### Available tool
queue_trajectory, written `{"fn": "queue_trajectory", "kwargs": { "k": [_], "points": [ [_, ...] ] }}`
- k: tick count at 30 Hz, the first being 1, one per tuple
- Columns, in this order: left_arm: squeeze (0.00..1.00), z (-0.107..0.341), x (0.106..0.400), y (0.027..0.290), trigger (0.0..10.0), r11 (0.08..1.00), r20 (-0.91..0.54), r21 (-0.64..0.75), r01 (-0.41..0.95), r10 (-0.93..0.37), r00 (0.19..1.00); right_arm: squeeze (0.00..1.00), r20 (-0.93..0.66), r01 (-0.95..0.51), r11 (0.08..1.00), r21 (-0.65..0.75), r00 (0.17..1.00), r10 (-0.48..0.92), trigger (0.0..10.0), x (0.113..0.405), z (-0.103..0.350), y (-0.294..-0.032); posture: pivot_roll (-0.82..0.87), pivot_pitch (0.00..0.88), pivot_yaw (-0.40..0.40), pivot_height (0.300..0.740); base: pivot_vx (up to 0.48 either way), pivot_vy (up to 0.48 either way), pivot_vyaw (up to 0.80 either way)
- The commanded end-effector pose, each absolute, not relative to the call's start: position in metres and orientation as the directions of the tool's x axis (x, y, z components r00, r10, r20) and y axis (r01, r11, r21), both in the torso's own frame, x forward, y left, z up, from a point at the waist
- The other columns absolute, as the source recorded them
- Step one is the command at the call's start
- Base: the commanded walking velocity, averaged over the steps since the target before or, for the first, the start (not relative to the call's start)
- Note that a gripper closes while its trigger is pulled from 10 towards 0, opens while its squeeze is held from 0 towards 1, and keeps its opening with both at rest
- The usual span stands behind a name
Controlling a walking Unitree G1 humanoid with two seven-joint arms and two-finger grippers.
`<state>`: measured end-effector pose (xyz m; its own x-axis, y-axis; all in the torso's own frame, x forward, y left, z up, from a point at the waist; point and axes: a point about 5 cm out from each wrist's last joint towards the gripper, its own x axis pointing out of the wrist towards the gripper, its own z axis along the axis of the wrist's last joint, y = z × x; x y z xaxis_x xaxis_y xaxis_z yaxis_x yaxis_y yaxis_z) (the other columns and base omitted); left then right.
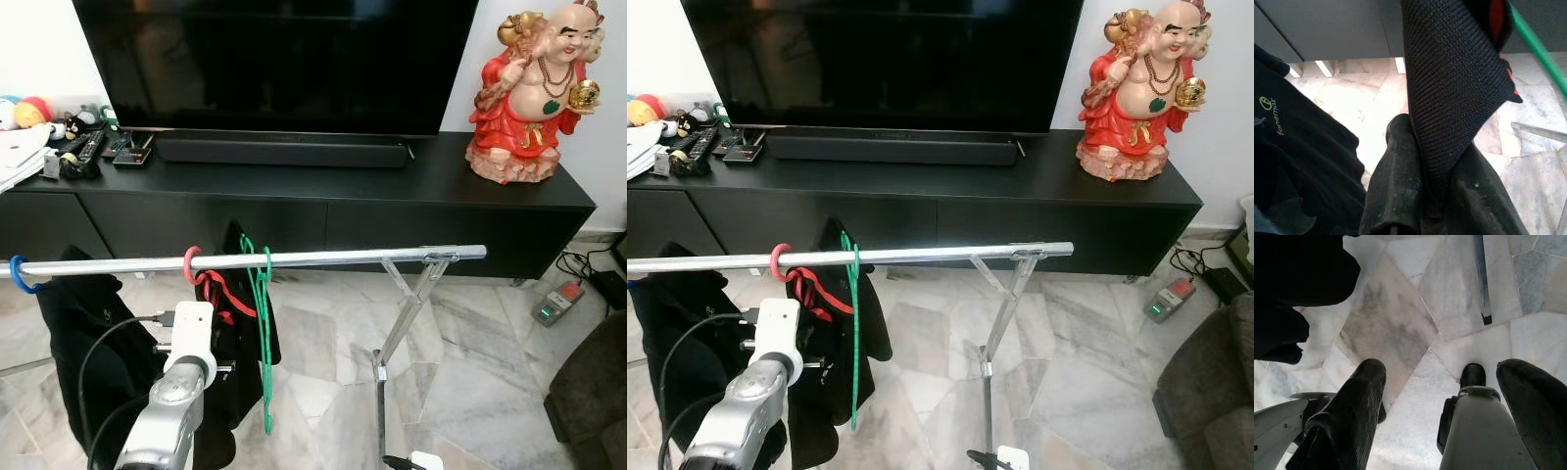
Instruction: Hang hanger
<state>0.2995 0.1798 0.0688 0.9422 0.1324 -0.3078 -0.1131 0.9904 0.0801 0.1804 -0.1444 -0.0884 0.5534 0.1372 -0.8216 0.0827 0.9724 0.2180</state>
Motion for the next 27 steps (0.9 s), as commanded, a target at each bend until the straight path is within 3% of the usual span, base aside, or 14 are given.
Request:
{"fn": "queue_trajectory", "kwargs": {
  "k": [1,11,17,19,20,21,22,23,24,27],
  "points": [
    [0.0,0.084,0.3,0.181,0.0,0.99,-0.216,0.093,-0.107,0.125,0.968,0.0,-0.829,0.094,0.97,0.225,0.541,0.141,10.0,0.177,-0.09,-0.143,0.06,0.108,0.008,0.74,0.0,0.0,0.0],
    [0.0,0.1,0.27,0.194,0.0,0.983,-0.072,0.123,-0.133,0.143,0.987,0.0,-0.831,0.095,0.973,0.212,0.542,0.128,10.0,0.177,-0.09,-0.145,0.06,0.109,0.007,0.74,0.0,0.0,0.0],
    [0.0,0.09,0.253,0.198,0.0,0.979,-0.096,0.151,-0.136,0.152,0.984,0.0,-0.831,0.09,0.974,0.209,0.541,0.128,10.0,0.177,-0.09,-0.146,0.06,0.109,0.005,0.74,0.0,0.0,0.0],
    [0.0,0.087,0.247,0.199,0.9,0.978,-0.107,0.15,-0.143,0.16,0.981,0.0,-0.831,0.088,0.974,0.208,0.541,0.128,10.0,0.177,-0.09,-0.146,0.07,0.107,0.003,0.74,0.0,0.0,0.0],
    [0.0,0.087,0.246,0.199,0.9,0.978,-0.107,0.15,-0.144,0.161,0.981,0.0,-0.831,0.088,0.974,0.208,0.541,0.129,10.0,0.177,-0.09,-0.146,0.07,0.107,0.003,0.74,0.0,0.0,0.0],
    [0.0,0.086,0.244,0.199,1.5,0.978,-0.108,0.147,-0.145,0.161,0.981,0.0,-0.831,0.087,0.974,0.207,0.54,0.129,10.0,0.177,-0.09,-0.146,0.07,0.107,0.003,0.74,0.0,0.0,0.0],
    [0.0,0.086,0.241,0.198,2.8,0.978,-0.11,0.148,-0.144,0.161,0.981,0.0,-0.831,0.086,0.975,0.207,0.54,0.129,10.0,0.177,-0.09,-0.146,0.07,0.107,0.003,0.74,0.0,0.0,0.0],
    [0.0,0.084,0.239,0.197,7.6,0.978,-0.111,0.151,-0.142,0.159,0.981,0.0,-0.832,0.085,0.975,0.207,0.54,0.129,10.0,0.177,-0.09,-0.146,0.07,0.1,0.005,0.74,0.0,0.0,0.0],
    [0.0,0.079,0.232,0.197,10.0,0.976,-0.117,0.171,-0.133,0.155,0.981,0.0,-0.832,0.084,0.975,0.206,0.54,0.13,10.0,0.177,-0.09,-0.146,0.07,0.094,0.005,0.74,0.0,0.0,0.0],
    [0.0,0.074,0.226,0.198,10.0,0.974,-0.129,0.183,-0.137,0.162,0.978,0.0,-0.832,0.081,0.975,0.206,0.539,0.131,10.0,0.176,-0.09,-0.146,0.07,0.092,0.007,0.74,0.0,0.0,0.0]
  ]
}}
